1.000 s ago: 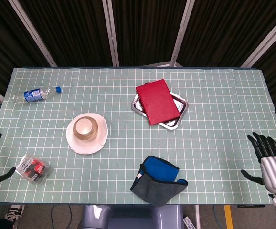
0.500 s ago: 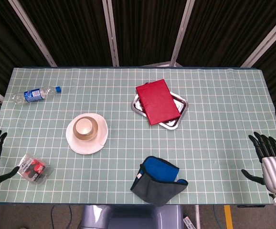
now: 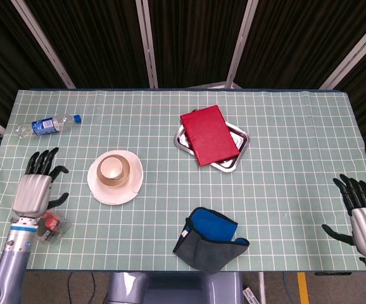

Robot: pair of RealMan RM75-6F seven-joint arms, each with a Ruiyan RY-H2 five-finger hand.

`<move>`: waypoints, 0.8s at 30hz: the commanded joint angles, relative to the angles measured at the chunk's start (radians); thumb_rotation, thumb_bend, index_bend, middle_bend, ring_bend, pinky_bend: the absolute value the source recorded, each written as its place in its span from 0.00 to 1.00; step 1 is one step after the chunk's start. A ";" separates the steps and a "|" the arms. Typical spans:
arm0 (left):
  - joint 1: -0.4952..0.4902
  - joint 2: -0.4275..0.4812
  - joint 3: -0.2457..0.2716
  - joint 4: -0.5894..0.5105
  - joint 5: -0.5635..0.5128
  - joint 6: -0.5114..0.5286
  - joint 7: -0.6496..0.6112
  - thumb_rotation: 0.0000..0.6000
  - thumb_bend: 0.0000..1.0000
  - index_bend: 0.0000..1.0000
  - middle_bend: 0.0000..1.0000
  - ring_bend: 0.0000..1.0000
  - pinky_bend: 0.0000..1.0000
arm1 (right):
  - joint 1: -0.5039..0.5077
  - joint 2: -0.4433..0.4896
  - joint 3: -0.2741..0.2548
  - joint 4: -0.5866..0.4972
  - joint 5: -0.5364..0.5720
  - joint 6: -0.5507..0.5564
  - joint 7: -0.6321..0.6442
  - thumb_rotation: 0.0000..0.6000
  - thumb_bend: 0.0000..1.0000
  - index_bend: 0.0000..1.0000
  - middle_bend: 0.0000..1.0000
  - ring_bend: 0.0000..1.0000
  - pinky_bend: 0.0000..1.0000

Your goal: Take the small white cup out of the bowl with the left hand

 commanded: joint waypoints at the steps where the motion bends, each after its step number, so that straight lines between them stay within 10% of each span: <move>1: -0.064 -0.061 -0.029 0.049 -0.059 -0.064 0.045 1.00 0.25 0.41 0.00 0.00 0.00 | 0.000 0.004 0.001 0.000 0.002 -0.001 0.008 1.00 0.03 0.04 0.00 0.00 0.00; 24: -0.267 -0.263 -0.054 0.254 -0.257 -0.213 0.152 1.00 0.31 0.51 0.00 0.00 0.00 | -0.001 0.027 0.012 0.005 0.021 -0.004 0.080 1.00 0.03 0.04 0.00 0.00 0.00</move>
